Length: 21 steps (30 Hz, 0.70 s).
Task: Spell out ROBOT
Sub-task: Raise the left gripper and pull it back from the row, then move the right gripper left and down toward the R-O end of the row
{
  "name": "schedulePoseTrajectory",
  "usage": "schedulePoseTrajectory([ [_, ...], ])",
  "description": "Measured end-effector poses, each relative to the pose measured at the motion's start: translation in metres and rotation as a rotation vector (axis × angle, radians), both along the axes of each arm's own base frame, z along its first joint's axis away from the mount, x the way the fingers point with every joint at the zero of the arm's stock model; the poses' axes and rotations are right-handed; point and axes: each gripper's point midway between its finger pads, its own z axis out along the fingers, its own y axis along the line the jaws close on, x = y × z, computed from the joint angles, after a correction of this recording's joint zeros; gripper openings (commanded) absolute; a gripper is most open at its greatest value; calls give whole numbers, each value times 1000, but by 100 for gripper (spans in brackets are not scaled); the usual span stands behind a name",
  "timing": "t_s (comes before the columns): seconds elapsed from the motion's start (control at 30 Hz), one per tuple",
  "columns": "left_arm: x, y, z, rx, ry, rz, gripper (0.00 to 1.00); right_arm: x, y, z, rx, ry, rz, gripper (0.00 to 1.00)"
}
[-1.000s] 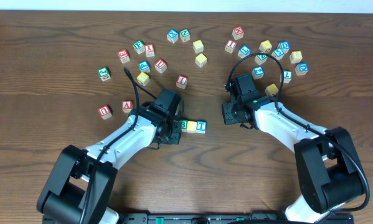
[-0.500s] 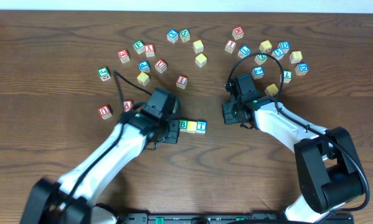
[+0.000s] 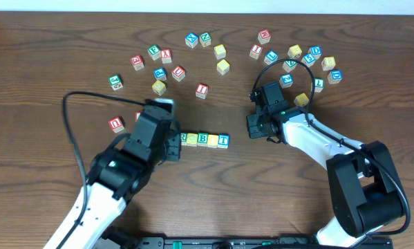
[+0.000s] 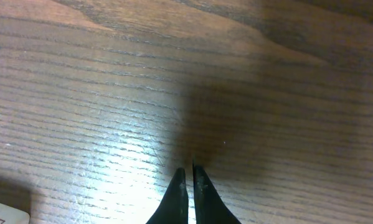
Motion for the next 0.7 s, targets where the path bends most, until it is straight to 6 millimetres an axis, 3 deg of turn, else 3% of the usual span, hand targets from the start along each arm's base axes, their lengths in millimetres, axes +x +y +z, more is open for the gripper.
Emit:
schedulePoseTrajectory([
  [0.2, 9, 17, 10, 64, -70, 74, 9, 7, 3, 6, 0, -23, 18, 1],
  [0.43, 11, 23, 11, 88, -84, 97, 9, 25, 10, 19, 21, -93, 35, 1],
  [0.53, 12, 25, 11, 97, -87, 98, 23, 29, 14, 22, 37, -113, 48, 1],
  [0.7, 12, 27, 12, 106, -92, 105, 25, 38, 25, 30, 82, -162, 83, 1],
])
